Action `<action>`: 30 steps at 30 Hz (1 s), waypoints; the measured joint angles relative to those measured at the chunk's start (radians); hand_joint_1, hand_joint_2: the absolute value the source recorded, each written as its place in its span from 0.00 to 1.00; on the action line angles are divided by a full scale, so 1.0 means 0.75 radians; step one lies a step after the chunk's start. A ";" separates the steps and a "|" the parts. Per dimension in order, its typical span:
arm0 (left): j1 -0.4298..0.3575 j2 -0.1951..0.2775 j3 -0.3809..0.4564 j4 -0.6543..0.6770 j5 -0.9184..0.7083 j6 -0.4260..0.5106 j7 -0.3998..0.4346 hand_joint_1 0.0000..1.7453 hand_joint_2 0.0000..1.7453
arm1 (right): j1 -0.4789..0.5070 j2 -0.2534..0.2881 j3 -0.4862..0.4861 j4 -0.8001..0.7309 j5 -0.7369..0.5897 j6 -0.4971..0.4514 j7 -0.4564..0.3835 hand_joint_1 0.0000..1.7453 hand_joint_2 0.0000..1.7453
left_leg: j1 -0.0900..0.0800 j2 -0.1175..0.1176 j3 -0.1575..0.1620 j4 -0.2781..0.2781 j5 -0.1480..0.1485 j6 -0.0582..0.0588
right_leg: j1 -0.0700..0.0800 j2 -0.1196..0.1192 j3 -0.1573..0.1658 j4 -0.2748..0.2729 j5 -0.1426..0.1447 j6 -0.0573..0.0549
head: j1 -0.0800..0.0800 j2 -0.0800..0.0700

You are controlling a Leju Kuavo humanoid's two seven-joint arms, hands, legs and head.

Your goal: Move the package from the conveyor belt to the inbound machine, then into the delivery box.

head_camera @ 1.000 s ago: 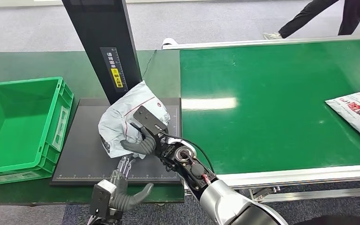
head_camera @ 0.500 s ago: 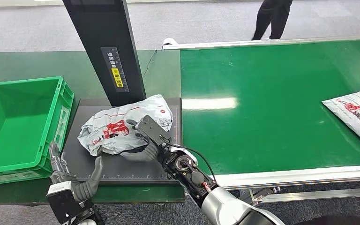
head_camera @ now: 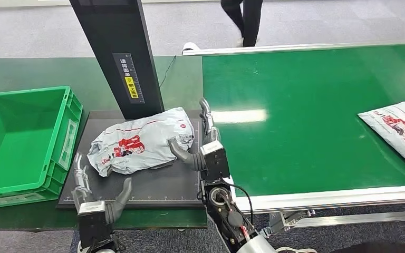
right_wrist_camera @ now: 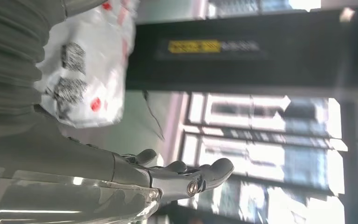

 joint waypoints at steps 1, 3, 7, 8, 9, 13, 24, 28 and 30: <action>-0.011 0.004 -0.014 0.018 -0.046 -0.012 0.023 0.00 1.00 | 0.047 0.002 0.000 -0.085 0.017 -0.039 -0.001 0.00 1.00 | 0.000 0.000 0.000 0.000 0.000 0.000 | 0.000 0.000 0.000 0.000 0.000 0.000 | 0.000 0.000; -0.039 0.012 -0.042 0.061 -0.143 -0.045 0.074 0.00 1.00 | 0.130 -0.002 0.004 -0.247 0.039 -0.101 -0.002 0.00 1.00 | 0.000 0.000 -0.001 0.000 0.000 0.000 | 0.000 0.000 -0.001 0.000 -0.001 0.000 | 0.000 0.000; -0.122 0.020 -0.082 0.159 -0.264 -0.102 0.146 0.00 1.00 | 0.247 -0.023 0.018 -0.474 0.057 -0.133 -0.002 0.00 1.00 | 0.000 0.000 0.000 0.000 0.000 0.000 | 0.000 0.000 0.000 0.000 -0.001 -0.001 | 0.000 0.000; -0.143 0.020 -0.085 0.180 -0.272 -0.112 0.154 0.00 1.00 | 0.267 -0.028 0.020 -0.511 0.058 -0.133 -0.002 0.00 1.00 | 0.000 0.000 0.000 0.000 0.000 0.000 | 0.000 0.000 0.000 0.000 -0.001 -0.001 | 0.000 0.000; -0.161 0.020 -0.086 0.197 -0.276 -0.118 0.159 0.00 1.00 | 0.284 -0.031 0.020 -0.541 0.058 -0.133 -0.002 0.00 1.00 | 0.000 0.000 0.001 0.000 0.000 0.000 | 0.000 0.000 0.001 0.000 -0.001 -0.001 | 0.000 0.000; -0.205 0.019 -0.092 0.243 -0.283 -0.124 0.164 0.00 1.00 | 0.323 -0.040 0.021 -0.624 0.058 -0.133 -0.002 0.00 1.00 | 0.000 0.001 0.001 0.000 0.000 0.000 | 0.000 0.000 0.001 0.000 0.000 -0.001 | 0.000 0.000; -0.273 0.020 -0.105 0.317 -0.295 -0.169 0.169 0.00 1.00 | 0.361 -0.049 0.020 -0.687 0.068 -0.124 -0.002 0.00 1.00 | 0.000 0.000 0.001 0.000 0.000 0.000 | 0.000 0.000 0.001 0.000 0.000 -0.001 | 0.000 0.000; -0.424 0.031 -0.067 0.443 -0.180 -0.231 0.105 0.00 1.00 | 0.387 -0.055 0.025 -0.690 0.060 -0.069 -0.002 0.00 1.00 | 0.000 0.000 0.001 0.000 0.001 0.000 | 0.000 0.000 0.002 0.000 0.001 -0.002 | 0.000 0.000; -0.515 0.041 -0.031 0.520 -0.136 -0.230 0.081 0.00 1.00 | 0.404 -0.061 0.030 -0.691 0.048 -0.062 -0.002 0.00 1.00 | 0.000 0.000 0.001 0.000 0.002 0.000 | 0.000 0.000 0.002 0.000 0.001 -0.002 | 0.000 0.000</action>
